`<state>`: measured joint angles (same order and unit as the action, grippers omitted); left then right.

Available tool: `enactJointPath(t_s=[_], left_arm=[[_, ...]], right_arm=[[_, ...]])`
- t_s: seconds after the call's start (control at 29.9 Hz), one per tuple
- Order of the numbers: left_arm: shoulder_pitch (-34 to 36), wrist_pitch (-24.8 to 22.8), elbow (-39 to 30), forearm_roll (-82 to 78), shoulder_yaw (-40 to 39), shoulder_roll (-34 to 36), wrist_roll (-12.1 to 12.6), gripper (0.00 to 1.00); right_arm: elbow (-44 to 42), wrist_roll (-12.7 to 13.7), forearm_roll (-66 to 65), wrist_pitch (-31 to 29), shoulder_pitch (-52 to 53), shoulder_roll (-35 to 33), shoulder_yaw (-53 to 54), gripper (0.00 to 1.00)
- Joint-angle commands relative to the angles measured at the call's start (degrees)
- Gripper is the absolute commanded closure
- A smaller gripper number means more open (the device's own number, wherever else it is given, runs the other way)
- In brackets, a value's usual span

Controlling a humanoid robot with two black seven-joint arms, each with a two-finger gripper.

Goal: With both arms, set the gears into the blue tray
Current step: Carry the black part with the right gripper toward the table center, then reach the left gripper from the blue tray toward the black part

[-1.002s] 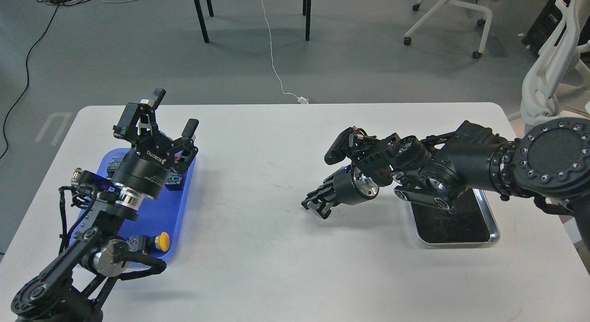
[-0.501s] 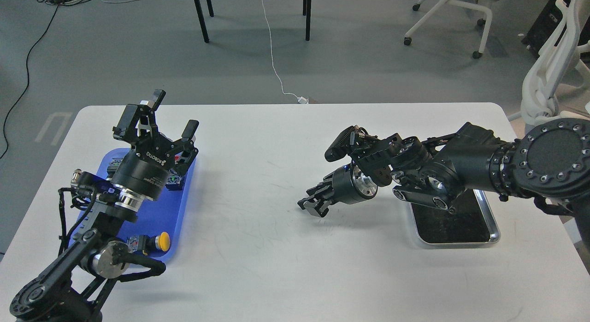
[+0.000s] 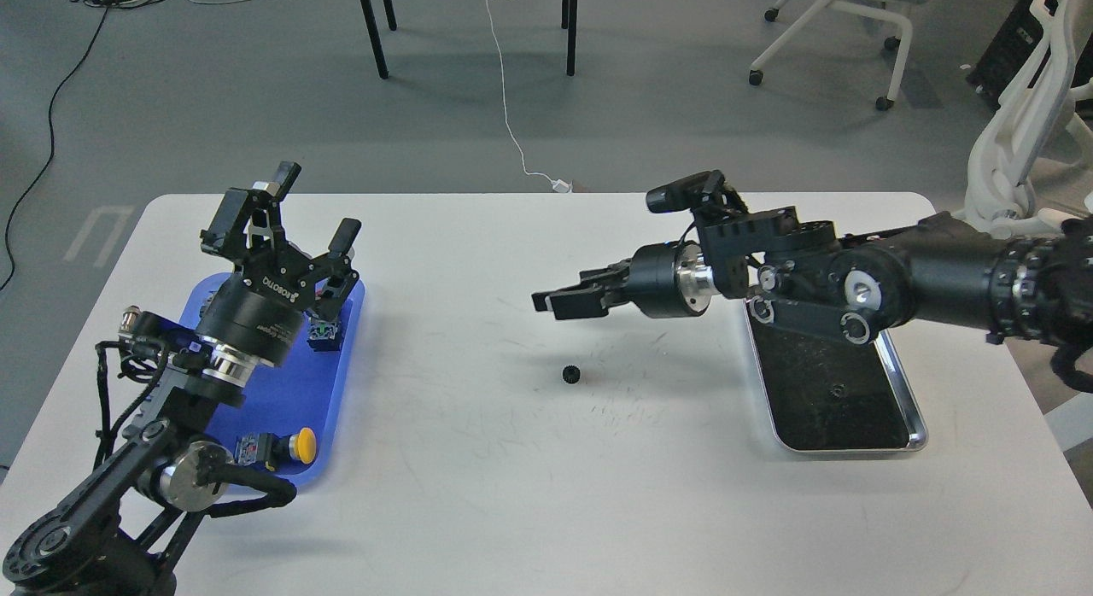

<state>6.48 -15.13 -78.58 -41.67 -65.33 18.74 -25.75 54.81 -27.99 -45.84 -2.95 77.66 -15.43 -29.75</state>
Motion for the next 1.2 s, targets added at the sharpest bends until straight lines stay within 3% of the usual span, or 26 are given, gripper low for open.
enactJointPath(t_s=[0.0,0.17,0.33,0.47,0.63,0.8,0.97,1.17], left_arm=[[0.37,0.01,0.09,-2.62,0.9,0.77,-0.35,0.02],[4.49,-1.48,0.0,-14.2,5.81,2.26,-2.25,0.02],[13.01,-2.63,0.26,-32.29,16.79,4.03,-2.25,0.02],[22.06,-2.1,2.54,-51.97,26.72,4.2,-2.25,0.02],[33.66,1.84,10.53,-76.24,40.16,2.45,-2.25,0.03],[42.64,5.19,22.39,-83.33,50.11,-4.66,-2.25,0.05],[46.42,5.9,29.52,-83.33,54.24,-9.94,-2.25,0.09],[46.61,5.9,30.76,-83.33,56.54,-10.91,-2.25,0.15]], right_arm=[[5.03,-0.01,9.69,-0.3,-6.0,-9.68,9.07,0.05],[10.13,-0.01,19.54,-0.3,-20.75,-18.48,27.86,0.05],[10.14,-0.01,30.78,-1.18,-35.36,-19.46,46.16,0.05],[9.97,-0.01,41.15,-4.6,-41.43,-19.81,54.69,0.04],[9.61,-0.01,46.28,-6.63,-45.74,-20.43,60.42,0.04],[9.61,-0.01,46.45,-7.94,-50.05,-20.78,63.14,0.04],[8.56,-0.01,46.54,-13.92,-53.57,-21.75,63.68,0.03],[7.42,-0.01,46.54,-14.72,-54.1,-22.1,63.59,0.03]])
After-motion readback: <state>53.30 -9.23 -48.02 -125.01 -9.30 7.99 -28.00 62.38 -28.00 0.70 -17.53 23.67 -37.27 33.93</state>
